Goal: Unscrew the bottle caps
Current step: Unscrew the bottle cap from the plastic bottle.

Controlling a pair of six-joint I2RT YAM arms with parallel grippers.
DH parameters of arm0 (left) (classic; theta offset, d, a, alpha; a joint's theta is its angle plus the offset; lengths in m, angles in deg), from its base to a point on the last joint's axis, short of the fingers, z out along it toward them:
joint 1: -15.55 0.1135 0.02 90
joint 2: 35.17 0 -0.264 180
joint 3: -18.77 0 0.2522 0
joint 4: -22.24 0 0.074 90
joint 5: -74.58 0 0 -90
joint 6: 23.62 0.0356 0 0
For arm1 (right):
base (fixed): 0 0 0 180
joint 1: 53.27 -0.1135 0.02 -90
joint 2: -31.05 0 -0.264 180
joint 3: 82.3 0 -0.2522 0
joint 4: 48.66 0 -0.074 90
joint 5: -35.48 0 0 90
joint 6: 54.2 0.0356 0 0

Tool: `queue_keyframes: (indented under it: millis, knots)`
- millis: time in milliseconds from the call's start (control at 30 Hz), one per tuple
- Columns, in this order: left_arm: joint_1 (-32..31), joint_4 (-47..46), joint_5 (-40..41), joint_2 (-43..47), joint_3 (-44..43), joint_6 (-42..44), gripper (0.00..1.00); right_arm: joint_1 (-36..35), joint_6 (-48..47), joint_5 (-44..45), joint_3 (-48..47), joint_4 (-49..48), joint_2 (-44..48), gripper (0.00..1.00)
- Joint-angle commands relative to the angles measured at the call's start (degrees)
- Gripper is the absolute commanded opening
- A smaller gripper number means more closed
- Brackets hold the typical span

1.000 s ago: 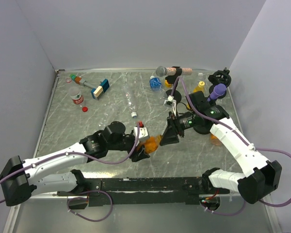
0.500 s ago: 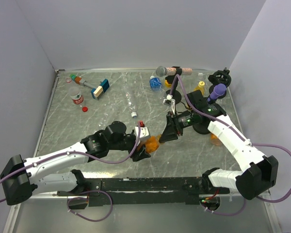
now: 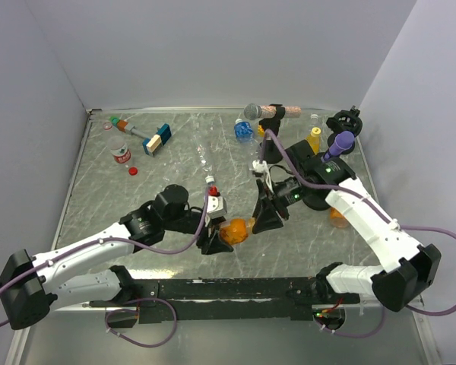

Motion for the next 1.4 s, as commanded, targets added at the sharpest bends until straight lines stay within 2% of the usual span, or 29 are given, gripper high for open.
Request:
queue_keyframes:
  millis: [0,133,233,300,533,600,700,767,833,900,1000,1133,1267,1367]
  knots:
    - [1.51,-6.99,-8.27,-0.43,-0.22,-4.35,0.17,-6.29,-13.6,2.04,-2.54,-4.14,5.47,0.0]
    - [2.39,-8.04,-8.18,-0.52,0.22,-4.96,0.17,-9.63,-17.99,10.64,-4.39,-3.89,6.88,0.0]
    - [2.39,-8.74,-7.04,-1.31,0.3,-5.66,0.17,-14.01,-20.37,22.5,-2.2,-6.69,8.73,0.0]
    - [2.39,-10.49,-5.81,-1.93,0.74,-7.51,0.17,-15.43,-20.46,27.35,-0.88,-8.62,9.52,0.0]
    - [1.34,-15.86,-1.6,-1.32,4.17,-9.89,0.15,-15.35,-14.67,24.82,2.02,-10.91,10.75,0.0]
    - [0.81,-14.99,0.07,-0.7,4.35,-9.01,0.15,-14.13,-11.86,23.16,3.95,-12.32,11.36,0.09]
    - [-1.2,-11.84,3.49,-0.35,3.82,-7.17,0.15,-10.71,-7.38,17.99,5.27,-13.46,13.2,0.58]
    - [-2.87,-9.46,7.18,-0.7,3.56,-5.85,0.15,-7.28,-4.57,12.8,5.02,-14.43,15.14,0.83]
    - [-4.63,-8.05,10.52,-1.13,3.29,-4.97,0.15,-3.06,-1.75,8.14,3.7,-14.52,16.72,0.94]
    - [-6.21,-6.91,13.6,-1.14,3.12,-4.53,0.15,2.29,1.75,4.18,3.17,-15.31,18.65,0.99]
    - [-8.15,-6.38,18.34,-0.61,2.77,-4.26,0.15,7.31,8.52,0.22,6.4,-18.99,21.55,0.99]
    - [-10.87,-6.46,25.46,0.62,2.33,-3.56,0.15,10.14,19.5,5.81,13.26,-24.97,25.95,0.99]
    - [-13.68,-6.02,33.89,-0.25,1.01,-2.59,0.14,10.66,17.87,2.95,11.53,-17.28,22.37,0.99]
    - [-16.06,-6.11,39.17,-1.92,-0.22,-1.89,0.14,12.15,20.84,-1.1,10.46,-14.35,18.85,0.99]
